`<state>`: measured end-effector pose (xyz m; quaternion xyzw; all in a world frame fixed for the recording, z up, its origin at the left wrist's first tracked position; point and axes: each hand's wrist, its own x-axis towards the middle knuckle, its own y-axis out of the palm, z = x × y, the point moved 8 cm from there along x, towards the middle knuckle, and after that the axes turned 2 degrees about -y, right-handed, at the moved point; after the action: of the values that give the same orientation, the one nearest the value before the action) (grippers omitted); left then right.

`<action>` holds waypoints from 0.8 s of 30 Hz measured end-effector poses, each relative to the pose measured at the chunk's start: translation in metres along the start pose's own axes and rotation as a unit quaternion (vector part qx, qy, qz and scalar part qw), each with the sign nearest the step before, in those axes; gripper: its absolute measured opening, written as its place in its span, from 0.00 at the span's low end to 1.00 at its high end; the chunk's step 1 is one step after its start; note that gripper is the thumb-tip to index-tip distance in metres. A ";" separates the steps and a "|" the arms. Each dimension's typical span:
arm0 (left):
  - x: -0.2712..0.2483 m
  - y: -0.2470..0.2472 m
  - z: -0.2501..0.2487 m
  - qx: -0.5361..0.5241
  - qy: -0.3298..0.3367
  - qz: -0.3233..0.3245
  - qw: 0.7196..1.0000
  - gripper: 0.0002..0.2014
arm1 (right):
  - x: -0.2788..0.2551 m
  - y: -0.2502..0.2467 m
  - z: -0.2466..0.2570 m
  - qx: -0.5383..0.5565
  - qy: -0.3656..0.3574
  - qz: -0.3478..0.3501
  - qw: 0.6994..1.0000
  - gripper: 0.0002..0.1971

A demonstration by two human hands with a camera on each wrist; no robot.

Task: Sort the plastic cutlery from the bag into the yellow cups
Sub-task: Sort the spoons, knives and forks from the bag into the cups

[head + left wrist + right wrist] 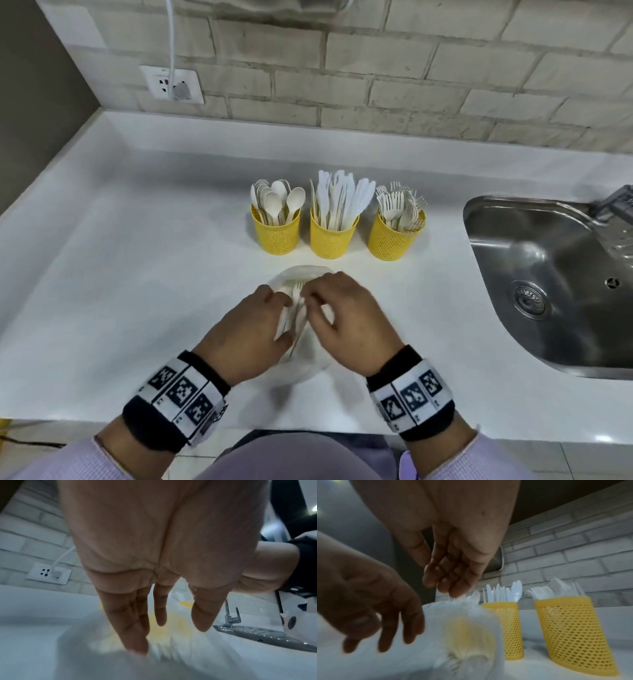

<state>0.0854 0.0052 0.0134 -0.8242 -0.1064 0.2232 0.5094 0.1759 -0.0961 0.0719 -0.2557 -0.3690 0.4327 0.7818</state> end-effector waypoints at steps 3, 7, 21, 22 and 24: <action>0.001 0.017 0.009 0.016 -0.025 0.008 1.000 0.33 | -0.006 0.041 -0.011 -0.083 0.016 0.125 0.989 0.11; 0.001 0.028 0.018 0.031 -0.089 0.001 0.996 0.34 | -0.008 0.057 -0.028 -0.189 0.043 0.179 0.965 0.12; 0.014 0.048 0.015 0.062 -0.167 -0.004 0.984 0.41 | -0.029 0.073 -0.061 -0.225 0.141 0.277 0.924 0.17; 0.017 0.049 0.016 0.053 -0.166 -0.006 0.985 0.40 | -0.030 0.074 -0.063 -0.217 0.143 0.275 0.926 0.18; 0.021 0.049 0.017 0.049 -0.163 -0.015 0.985 0.39 | -0.031 0.075 -0.067 -0.206 0.147 0.272 0.929 0.20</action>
<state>0.0936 0.0046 -0.0415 -0.7491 -0.1888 0.3519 0.5285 0.1819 -0.0917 -0.0329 -0.5621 -0.2475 0.5009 0.6099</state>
